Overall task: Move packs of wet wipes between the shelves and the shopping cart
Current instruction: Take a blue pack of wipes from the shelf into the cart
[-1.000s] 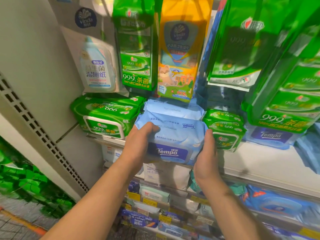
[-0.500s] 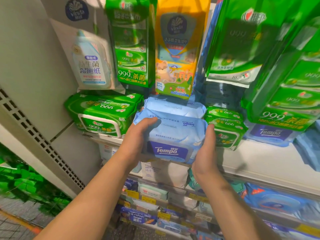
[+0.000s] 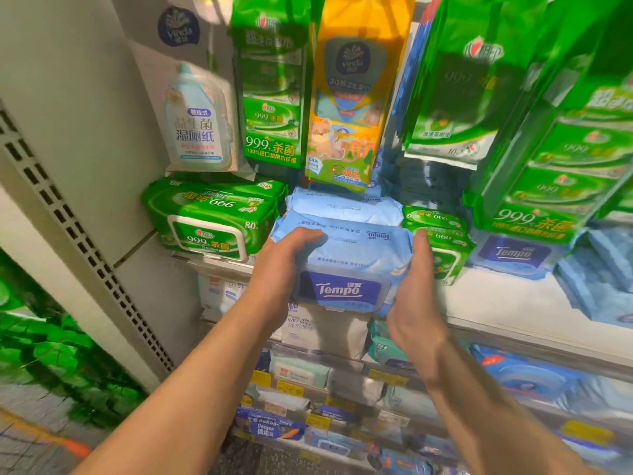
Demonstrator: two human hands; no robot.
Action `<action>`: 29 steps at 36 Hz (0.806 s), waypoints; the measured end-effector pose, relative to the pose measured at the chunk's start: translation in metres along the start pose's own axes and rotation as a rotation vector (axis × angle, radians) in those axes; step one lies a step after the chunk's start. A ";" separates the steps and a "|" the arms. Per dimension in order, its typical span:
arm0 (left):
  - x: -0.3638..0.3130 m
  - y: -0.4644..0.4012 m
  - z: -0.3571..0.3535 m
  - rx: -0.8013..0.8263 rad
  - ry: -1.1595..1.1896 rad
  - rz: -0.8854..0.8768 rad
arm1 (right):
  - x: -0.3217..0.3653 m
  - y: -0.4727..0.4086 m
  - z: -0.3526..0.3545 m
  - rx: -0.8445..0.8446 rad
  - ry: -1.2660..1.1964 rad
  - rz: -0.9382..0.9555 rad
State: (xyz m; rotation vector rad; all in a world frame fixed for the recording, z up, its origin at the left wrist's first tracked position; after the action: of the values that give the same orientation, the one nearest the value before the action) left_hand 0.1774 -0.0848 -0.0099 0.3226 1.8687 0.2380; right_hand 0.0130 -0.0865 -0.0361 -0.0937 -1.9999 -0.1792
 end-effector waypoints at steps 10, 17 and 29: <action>0.010 0.050 0.009 0.045 0.017 -0.032 | 0.012 0.067 -0.008 -0.018 -0.005 0.077; 0.021 0.089 0.015 0.025 0.068 -0.013 | 0.020 0.116 -0.013 0.021 -0.040 0.102; 0.025 0.180 0.006 -0.007 0.067 -0.142 | 0.038 0.193 -0.007 0.010 -0.177 0.150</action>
State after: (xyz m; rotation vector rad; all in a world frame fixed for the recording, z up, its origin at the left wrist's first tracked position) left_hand 0.1946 0.0930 0.0235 0.1781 1.9470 0.1598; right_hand 0.0315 0.1019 0.0180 -0.2601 -2.1598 -0.0661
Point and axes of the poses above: each hand's wrist, its own y-axis away from the middle knuckle, its own z-axis out of the back of the hand, x = y × z, the point moved 7 cm from there along -y, towards the middle knuckle, and after that the axes turned 4 degrees about z, right-handed, at the moved point
